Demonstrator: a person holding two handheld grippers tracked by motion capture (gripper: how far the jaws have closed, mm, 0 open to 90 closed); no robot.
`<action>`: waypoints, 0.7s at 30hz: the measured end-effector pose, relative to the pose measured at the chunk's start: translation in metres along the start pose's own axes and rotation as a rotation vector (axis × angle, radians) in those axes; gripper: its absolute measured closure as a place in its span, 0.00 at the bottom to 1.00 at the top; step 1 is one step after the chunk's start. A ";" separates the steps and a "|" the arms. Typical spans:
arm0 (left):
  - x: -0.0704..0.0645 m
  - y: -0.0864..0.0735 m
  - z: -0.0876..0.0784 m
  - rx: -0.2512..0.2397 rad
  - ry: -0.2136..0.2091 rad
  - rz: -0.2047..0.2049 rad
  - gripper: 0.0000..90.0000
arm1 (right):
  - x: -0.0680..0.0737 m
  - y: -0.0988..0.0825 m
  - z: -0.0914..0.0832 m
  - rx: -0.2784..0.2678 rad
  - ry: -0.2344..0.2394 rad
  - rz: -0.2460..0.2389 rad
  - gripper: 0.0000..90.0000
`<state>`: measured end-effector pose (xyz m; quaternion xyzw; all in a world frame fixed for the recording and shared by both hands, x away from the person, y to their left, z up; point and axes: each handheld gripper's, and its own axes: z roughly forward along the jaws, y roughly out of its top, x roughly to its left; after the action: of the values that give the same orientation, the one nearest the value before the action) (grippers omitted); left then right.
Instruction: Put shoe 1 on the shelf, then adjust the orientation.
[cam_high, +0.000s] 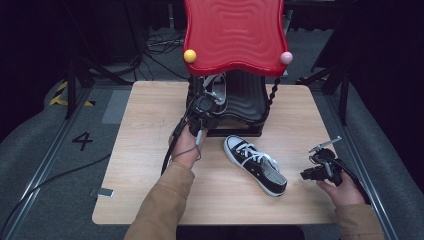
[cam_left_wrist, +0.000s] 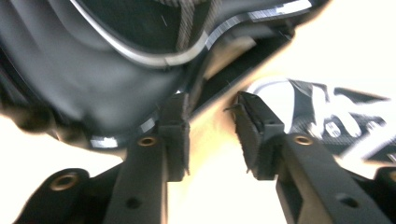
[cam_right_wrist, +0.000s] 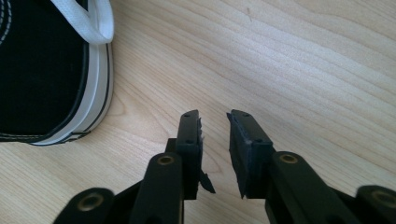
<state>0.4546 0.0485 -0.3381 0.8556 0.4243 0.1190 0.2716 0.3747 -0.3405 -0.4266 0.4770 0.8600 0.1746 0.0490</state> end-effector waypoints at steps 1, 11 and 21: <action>0.000 0.000 0.000 0.000 0.000 0.000 0.68 | 0.000 0.000 0.000 0.000 0.000 0.000 0.80; -0.001 -0.041 -0.018 0.102 0.024 -0.081 0.24 | 0.007 0.004 -0.005 -0.021 0.003 -0.009 0.74; 0.004 -0.085 -0.024 0.199 0.047 -0.128 0.22 | 0.018 0.012 -0.010 -0.045 0.030 -0.033 0.65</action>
<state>0.3909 0.1019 -0.3667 0.8464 0.4940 0.0787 0.1826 0.3717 -0.3223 -0.4116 0.4588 0.8643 0.2002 0.0498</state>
